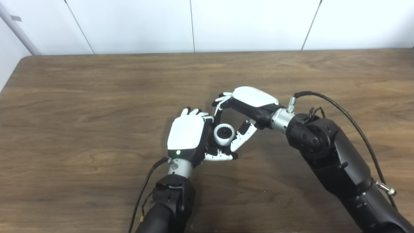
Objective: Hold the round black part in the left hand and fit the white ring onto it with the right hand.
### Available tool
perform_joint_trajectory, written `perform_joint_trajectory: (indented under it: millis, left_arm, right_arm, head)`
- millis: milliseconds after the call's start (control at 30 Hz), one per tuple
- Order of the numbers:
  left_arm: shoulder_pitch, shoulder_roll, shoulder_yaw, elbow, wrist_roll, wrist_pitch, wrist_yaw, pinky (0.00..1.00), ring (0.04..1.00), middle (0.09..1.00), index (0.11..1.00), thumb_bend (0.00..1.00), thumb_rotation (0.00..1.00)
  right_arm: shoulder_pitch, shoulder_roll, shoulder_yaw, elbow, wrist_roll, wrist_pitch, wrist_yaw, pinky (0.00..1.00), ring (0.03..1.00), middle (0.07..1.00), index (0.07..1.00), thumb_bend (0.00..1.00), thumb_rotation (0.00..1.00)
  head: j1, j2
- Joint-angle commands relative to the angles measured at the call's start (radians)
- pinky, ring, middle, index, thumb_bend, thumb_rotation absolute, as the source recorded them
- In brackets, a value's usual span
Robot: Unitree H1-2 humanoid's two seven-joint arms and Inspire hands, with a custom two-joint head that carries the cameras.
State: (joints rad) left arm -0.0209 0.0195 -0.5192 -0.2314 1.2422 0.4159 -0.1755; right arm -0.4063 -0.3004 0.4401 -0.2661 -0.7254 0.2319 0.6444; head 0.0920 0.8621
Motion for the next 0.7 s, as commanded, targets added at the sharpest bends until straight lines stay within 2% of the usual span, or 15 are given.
perform_joint_trajectory:
  millis: [0, 300, 667]
  left_arm:
    - [0.028, 0.003, -0.016, 0.052, -0.025, -0.001, -0.073, 0.97, 0.892, 0.790, 0.481, 0.53, 0.06]
    - [0.029, 0.004, -0.014, 0.053, -0.028, -0.001, -0.070, 0.98, 0.894, 0.795, 0.481, 0.53, 0.06]
    - [0.028, 0.006, -0.010, 0.054, -0.036, -0.001, -0.071, 0.99, 0.897, 0.797, 0.481, 0.53, 0.06]
  right_arm:
    - [-0.037, -0.007, -0.015, -0.028, 0.006, -0.026, -0.023, 0.94, 0.940, 0.860, 0.625, 1.00, 0.31]
    - [-0.057, -0.047, -0.068, -0.086, 0.033, 0.031, 0.030, 0.99, 0.965, 0.875, 0.621, 1.00, 0.28]
    - [-0.068, -0.099, -0.111, -0.119, 0.044, 0.072, 0.060, 1.00, 0.979, 0.881, 0.627, 1.00, 0.27]
  head:
    - [0.001, 0.000]
    - [-0.002, -0.001]
    - [-0.006, -0.004]
